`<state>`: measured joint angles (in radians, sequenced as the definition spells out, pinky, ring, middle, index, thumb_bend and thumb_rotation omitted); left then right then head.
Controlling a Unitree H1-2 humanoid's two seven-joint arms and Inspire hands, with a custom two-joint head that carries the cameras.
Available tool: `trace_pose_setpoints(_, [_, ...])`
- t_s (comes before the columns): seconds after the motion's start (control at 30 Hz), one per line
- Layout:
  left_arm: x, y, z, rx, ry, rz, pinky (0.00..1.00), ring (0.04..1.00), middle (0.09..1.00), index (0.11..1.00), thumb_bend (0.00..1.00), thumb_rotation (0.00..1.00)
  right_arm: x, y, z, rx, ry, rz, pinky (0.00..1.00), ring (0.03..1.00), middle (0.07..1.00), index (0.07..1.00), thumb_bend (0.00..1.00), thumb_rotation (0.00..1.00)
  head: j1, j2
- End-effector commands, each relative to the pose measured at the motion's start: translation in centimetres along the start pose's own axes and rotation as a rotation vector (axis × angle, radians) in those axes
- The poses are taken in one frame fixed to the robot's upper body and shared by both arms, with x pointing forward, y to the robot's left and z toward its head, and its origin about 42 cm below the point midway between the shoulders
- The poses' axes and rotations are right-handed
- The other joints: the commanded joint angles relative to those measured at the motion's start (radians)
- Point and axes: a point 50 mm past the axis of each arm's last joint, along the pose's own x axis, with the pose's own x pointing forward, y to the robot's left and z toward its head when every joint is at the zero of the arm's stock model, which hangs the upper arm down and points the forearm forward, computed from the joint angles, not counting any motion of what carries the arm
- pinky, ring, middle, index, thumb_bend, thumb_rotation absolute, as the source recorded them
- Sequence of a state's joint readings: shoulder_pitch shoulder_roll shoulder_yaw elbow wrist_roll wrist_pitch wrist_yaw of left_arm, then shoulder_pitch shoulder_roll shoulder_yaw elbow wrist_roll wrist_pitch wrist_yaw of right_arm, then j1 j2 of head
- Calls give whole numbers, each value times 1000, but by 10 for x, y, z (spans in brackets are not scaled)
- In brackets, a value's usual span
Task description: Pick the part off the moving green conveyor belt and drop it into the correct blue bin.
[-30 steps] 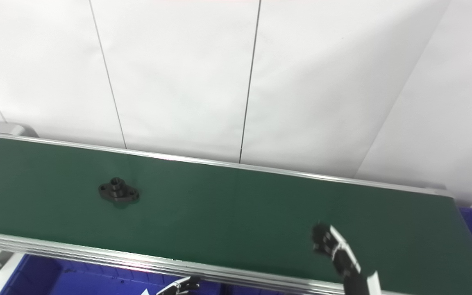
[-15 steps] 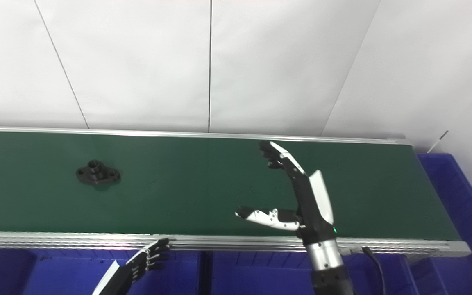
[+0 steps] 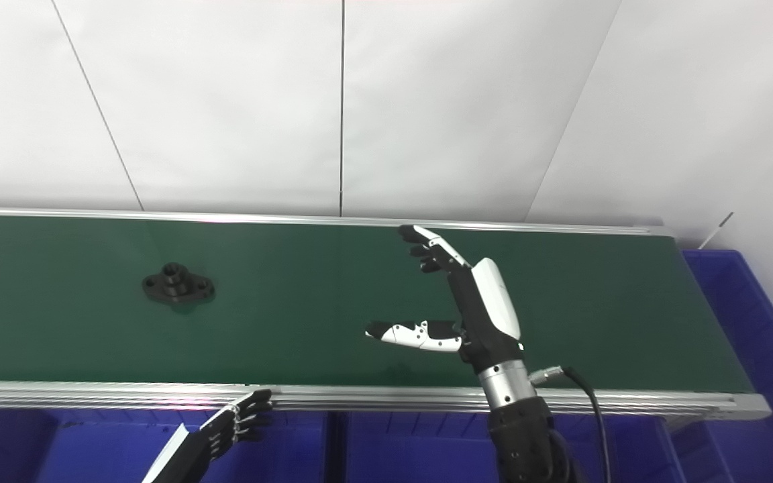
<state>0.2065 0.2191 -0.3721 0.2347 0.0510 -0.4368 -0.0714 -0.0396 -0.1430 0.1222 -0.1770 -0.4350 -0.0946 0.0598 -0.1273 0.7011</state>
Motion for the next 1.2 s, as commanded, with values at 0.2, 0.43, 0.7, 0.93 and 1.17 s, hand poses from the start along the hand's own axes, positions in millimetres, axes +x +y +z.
trace_pose_setpoints(0.2, [8,-3,6,12,-51,-5,752,808,860,869,849,385,25,0,1,-40,-31,27,640,749,809,823,857,426,34,-11])
trace_pose_setpoints(0.43, [11,-9,6,10,-52,-14,744,795,850,863,837,359,45,6,7,-55,-63,63,706,766,797,819,856,393,71,-17])
trace_pose_setpoints(0.7, [13,-12,6,24,-54,-38,736,776,843,867,833,371,72,14,17,-92,-94,112,681,744,779,817,863,368,86,-23])
trace_pose_setpoints(0.93, [15,-15,8,29,-62,-53,729,767,841,857,822,364,94,23,25,-138,-100,164,686,757,792,831,864,392,88,-28])
trace_pose_setpoints(1.17, [17,-17,8,21,-64,-60,723,761,831,843,818,364,114,32,29,-155,-77,226,661,739,779,850,879,398,88,-37])
